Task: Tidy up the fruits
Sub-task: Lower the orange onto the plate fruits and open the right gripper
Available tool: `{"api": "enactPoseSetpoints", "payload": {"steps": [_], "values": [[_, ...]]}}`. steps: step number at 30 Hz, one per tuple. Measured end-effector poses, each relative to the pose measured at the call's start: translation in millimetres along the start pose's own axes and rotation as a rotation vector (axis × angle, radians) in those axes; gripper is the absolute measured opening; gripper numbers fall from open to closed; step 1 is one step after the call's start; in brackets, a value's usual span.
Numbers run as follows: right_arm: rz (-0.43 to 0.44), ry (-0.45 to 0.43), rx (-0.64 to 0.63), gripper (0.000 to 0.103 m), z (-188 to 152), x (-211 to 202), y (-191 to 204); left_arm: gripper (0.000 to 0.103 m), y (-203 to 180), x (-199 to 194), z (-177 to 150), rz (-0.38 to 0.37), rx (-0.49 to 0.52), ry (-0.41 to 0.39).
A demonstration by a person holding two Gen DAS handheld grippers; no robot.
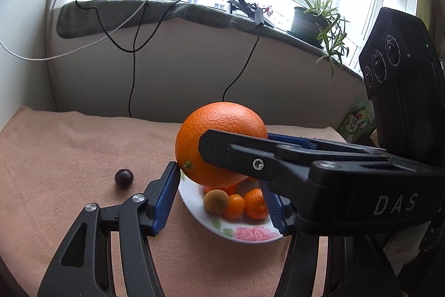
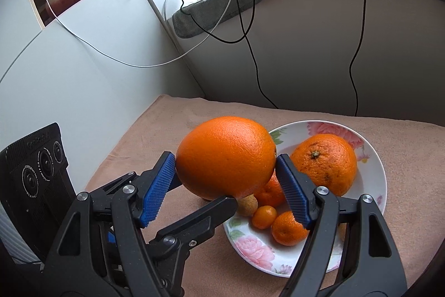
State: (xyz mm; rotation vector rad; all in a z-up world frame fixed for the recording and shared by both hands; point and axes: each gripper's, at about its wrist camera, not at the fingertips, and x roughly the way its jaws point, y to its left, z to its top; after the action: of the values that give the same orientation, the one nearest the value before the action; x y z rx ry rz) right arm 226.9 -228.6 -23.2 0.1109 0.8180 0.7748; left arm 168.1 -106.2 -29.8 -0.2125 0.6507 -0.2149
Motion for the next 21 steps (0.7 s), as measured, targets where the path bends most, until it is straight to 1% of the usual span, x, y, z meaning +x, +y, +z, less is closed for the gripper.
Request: {"api": "enactPoseSetpoints", "payload": {"steps": [6,14,21], "values": [[-0.035,0.034,-0.05,0.077,5.0,13.0,2.1,0.057,10.9,10.7,-0.4,-0.021,-0.041,0.023],[-0.099,0.063,-0.119,0.077,14.5,28.0,6.5,0.057,16.1,25.2,-1.4,-0.044,-0.051,0.063],[-0.133,0.123,-0.17,0.077,23.2,46.2,7.3,0.057,13.8,35.8,-7.3,-0.058,-0.044,0.105]]}}
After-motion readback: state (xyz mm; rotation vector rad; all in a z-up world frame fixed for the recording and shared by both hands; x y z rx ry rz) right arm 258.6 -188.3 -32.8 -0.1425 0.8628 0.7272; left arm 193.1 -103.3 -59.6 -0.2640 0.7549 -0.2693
